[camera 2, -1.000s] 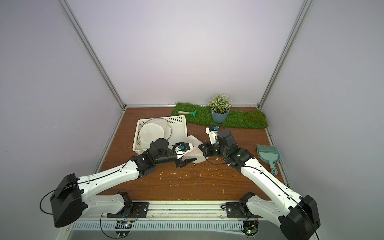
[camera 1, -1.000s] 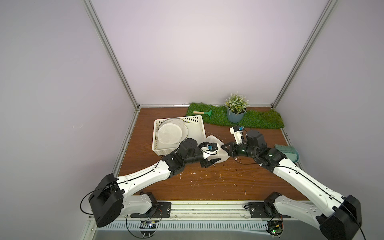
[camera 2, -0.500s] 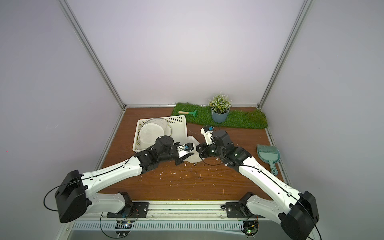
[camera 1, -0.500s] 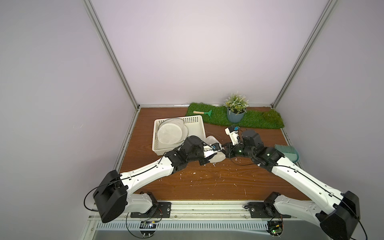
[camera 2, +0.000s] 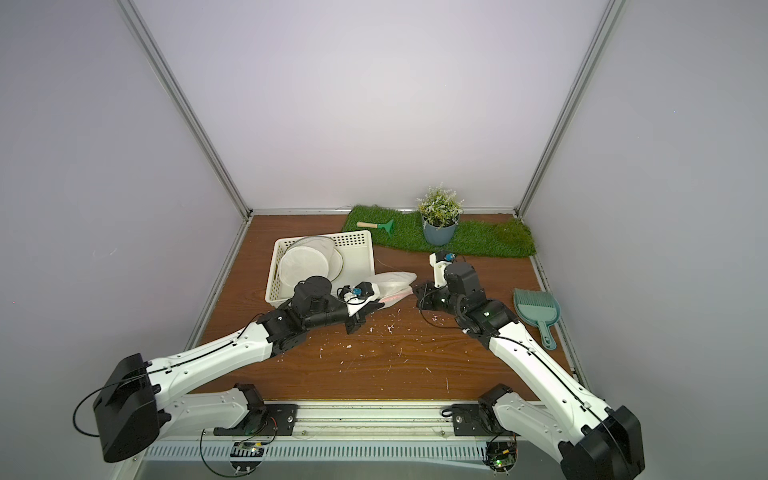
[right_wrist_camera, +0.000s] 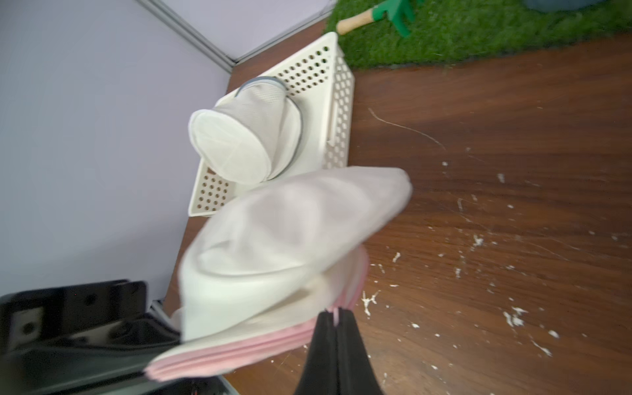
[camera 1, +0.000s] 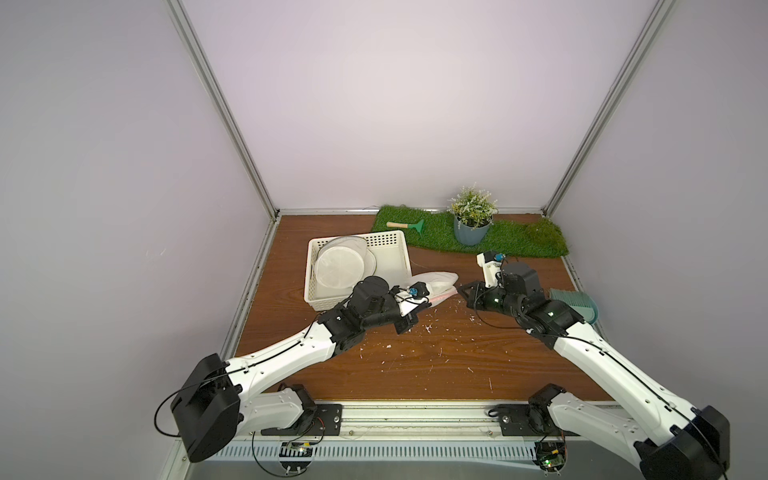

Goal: Turn the laundry bag inside out
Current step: Zip the zipper on the laundry bag.

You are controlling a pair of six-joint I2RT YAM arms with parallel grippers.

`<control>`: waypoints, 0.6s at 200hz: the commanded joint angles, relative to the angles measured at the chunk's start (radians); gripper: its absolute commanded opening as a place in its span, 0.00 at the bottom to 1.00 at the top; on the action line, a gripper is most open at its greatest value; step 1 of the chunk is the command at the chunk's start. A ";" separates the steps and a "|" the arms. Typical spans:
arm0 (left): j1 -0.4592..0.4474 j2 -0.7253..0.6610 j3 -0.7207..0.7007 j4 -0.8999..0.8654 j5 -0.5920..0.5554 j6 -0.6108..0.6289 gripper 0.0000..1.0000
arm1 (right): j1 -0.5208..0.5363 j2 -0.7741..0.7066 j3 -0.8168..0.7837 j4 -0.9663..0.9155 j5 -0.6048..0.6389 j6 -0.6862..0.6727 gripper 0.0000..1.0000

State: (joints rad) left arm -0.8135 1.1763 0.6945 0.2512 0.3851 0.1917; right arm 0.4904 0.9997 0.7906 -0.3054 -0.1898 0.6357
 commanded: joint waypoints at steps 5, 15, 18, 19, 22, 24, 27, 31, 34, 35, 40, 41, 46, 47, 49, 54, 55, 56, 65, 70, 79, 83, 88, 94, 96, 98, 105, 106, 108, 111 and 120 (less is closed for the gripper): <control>0.019 -0.034 -0.056 0.146 0.027 -0.130 0.01 | -0.041 -0.017 -0.017 0.002 0.024 0.010 0.00; 0.018 -0.031 -0.068 0.168 0.032 -0.144 0.01 | -0.040 -0.012 -0.011 0.018 -0.011 0.005 0.00; 0.019 -0.028 -0.070 0.174 0.031 -0.150 0.03 | -0.039 -0.010 -0.006 0.023 -0.020 0.004 0.00; 0.019 -0.028 -0.071 0.175 0.030 -0.151 0.03 | -0.039 -0.010 -0.005 0.025 -0.023 0.003 0.00; 0.018 -0.025 -0.073 0.180 0.031 -0.155 0.06 | -0.039 -0.008 -0.001 0.027 -0.029 0.002 0.00; 0.018 -0.022 -0.073 0.181 0.032 -0.156 0.08 | -0.038 -0.007 0.002 0.029 -0.031 0.000 0.00; 0.017 -0.018 -0.074 0.183 0.030 -0.158 0.13 | -0.036 -0.006 0.007 0.029 -0.034 -0.002 0.00; 0.019 -0.014 -0.075 0.186 0.029 -0.161 0.21 | -0.034 -0.006 0.014 0.028 -0.034 -0.007 0.00; 0.018 -0.010 -0.075 0.185 0.026 -0.161 0.27 | -0.031 -0.004 0.019 0.027 -0.034 -0.012 0.00; 0.017 -0.010 -0.075 0.185 0.024 -0.161 0.30 | -0.030 -0.004 0.021 0.026 -0.034 -0.014 0.00; 0.019 -0.004 -0.075 0.184 0.020 -0.161 0.39 | -0.028 -0.002 0.033 0.019 -0.030 -0.023 0.00; 0.019 -0.002 -0.074 0.184 0.019 -0.162 0.41 | -0.027 -0.001 0.035 0.016 -0.028 -0.025 0.00; 0.019 0.002 -0.073 0.180 0.011 -0.157 0.49 | -0.024 0.001 0.047 0.003 -0.021 -0.037 0.00; 0.018 0.002 -0.072 0.179 0.011 -0.157 0.50 | -0.024 0.002 0.050 0.000 -0.020 -0.039 0.00; 0.018 0.004 -0.071 0.177 0.010 -0.155 0.53 | -0.023 0.003 0.054 -0.005 -0.017 -0.042 0.00; 0.018 0.006 -0.071 0.170 0.007 -0.150 0.58 | -0.022 0.006 0.065 -0.022 -0.008 -0.054 0.00; 0.018 0.006 -0.070 0.169 0.006 -0.149 0.59 | -0.021 0.006 0.068 -0.025 -0.007 -0.057 0.00; 0.019 0.007 -0.069 0.167 0.005 -0.148 0.60 | -0.023 0.008 0.070 -0.028 -0.005 -0.059 0.00; 0.018 0.011 -0.061 0.151 0.003 -0.139 0.64 | -0.019 0.012 0.084 -0.054 0.009 -0.078 0.00; 0.019 0.013 -0.054 0.142 0.004 -0.134 0.66 | -0.018 0.014 0.090 -0.067 0.013 -0.089 0.00; 0.015 0.017 -0.041 0.124 0.007 -0.125 0.67 | -0.011 0.020 0.101 -0.088 0.022 -0.103 0.00; 0.014 0.019 -0.035 0.115 0.011 -0.120 0.67 | -0.007 0.023 0.106 -0.095 0.024 -0.108 0.00; 0.010 0.021 -0.027 0.106 0.017 -0.114 0.67 | 0.003 0.027 0.111 -0.102 0.027 -0.114 0.00; 0.003 0.027 -0.017 0.100 0.021 -0.108 0.67 | 0.015 0.032 0.117 -0.106 0.030 -0.118 0.00; 0.002 0.028 -0.013 0.098 0.023 -0.107 0.67 | 0.021 0.034 0.118 -0.107 0.031 -0.118 0.00; -0.002 0.032 -0.012 0.096 0.026 -0.105 0.67 | 0.026 0.035 0.119 -0.108 0.032 -0.118 0.00; -0.011 0.040 -0.001 0.095 0.032 -0.103 0.67 | 0.044 0.042 0.123 -0.107 0.035 -0.119 0.00; -0.013 0.043 0.000 0.095 0.032 -0.103 0.67 | 0.046 0.043 0.122 -0.107 0.036 -0.119 0.00; -0.015 0.046 0.004 0.095 0.032 -0.104 0.67 | 0.051 0.044 0.123 -0.106 0.037 -0.119 0.00; -0.018 0.053 0.009 0.097 0.033 -0.104 0.67 | 0.059 0.048 0.125 -0.105 0.038 -0.119 0.00; -0.027 0.071 0.019 0.104 0.040 -0.108 0.67 | 0.080 0.054 0.126 -0.100 0.041 -0.120 0.00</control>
State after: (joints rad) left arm -0.8131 1.2106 0.6640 0.3588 0.3992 0.0708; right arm 0.5190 1.0367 0.8833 -0.3836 -0.1753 0.5529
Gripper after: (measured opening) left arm 0.672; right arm 0.060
